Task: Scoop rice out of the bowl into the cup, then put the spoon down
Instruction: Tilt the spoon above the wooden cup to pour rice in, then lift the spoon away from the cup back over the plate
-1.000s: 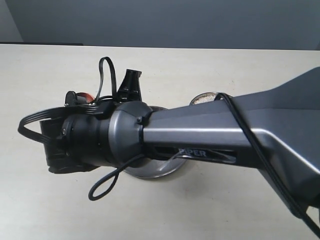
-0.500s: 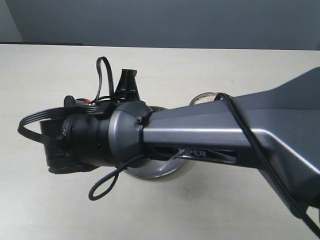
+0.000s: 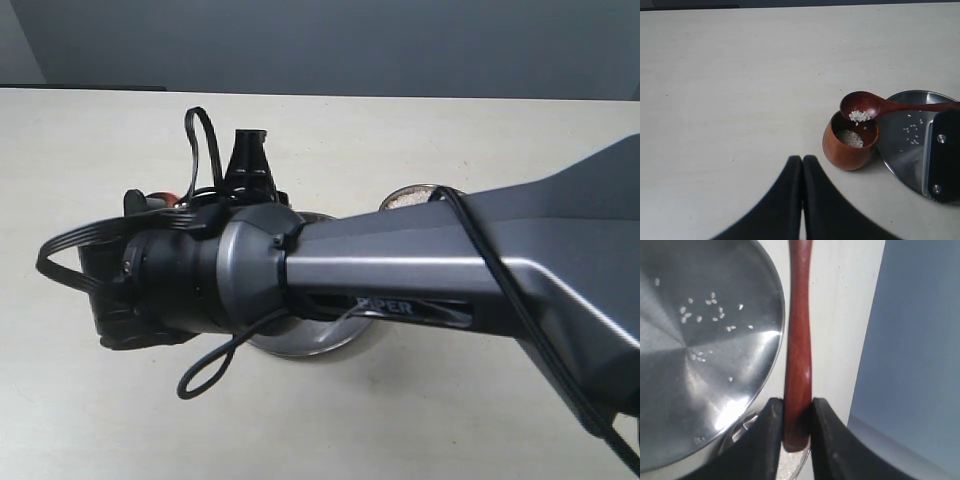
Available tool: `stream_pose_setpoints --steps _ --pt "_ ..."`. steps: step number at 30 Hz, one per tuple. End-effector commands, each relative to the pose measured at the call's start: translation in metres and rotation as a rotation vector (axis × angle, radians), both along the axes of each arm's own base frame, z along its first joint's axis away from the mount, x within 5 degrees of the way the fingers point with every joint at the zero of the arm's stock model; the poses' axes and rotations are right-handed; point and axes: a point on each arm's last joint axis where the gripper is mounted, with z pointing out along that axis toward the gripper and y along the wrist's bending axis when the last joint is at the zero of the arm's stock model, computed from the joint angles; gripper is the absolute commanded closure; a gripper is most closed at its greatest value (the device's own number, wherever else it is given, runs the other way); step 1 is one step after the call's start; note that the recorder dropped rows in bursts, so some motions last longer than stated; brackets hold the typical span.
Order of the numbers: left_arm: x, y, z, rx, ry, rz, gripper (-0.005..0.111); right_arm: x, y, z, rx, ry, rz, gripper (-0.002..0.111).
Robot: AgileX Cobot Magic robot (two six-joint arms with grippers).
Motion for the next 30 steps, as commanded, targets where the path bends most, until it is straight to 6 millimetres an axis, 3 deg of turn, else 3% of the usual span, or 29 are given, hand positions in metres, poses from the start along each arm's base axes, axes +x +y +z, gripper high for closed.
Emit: stream_pose_setpoints --steps 1,10,30 --pt "0.0011 -0.0001 0.0026 0.005 -0.014 -0.003 0.106 -0.003 0.0029 0.0081 -0.014 -0.049 0.041 0.109" --pt "0.0011 -0.0001 0.0026 0.005 -0.014 -0.003 0.106 -0.0092 0.0069 0.0086 -0.021 -0.055 0.067 0.109" --pt "0.0011 -0.0001 0.0026 0.005 -0.014 -0.003 0.106 0.0002 0.0007 0.0079 0.037 -0.066 -0.008 0.109"
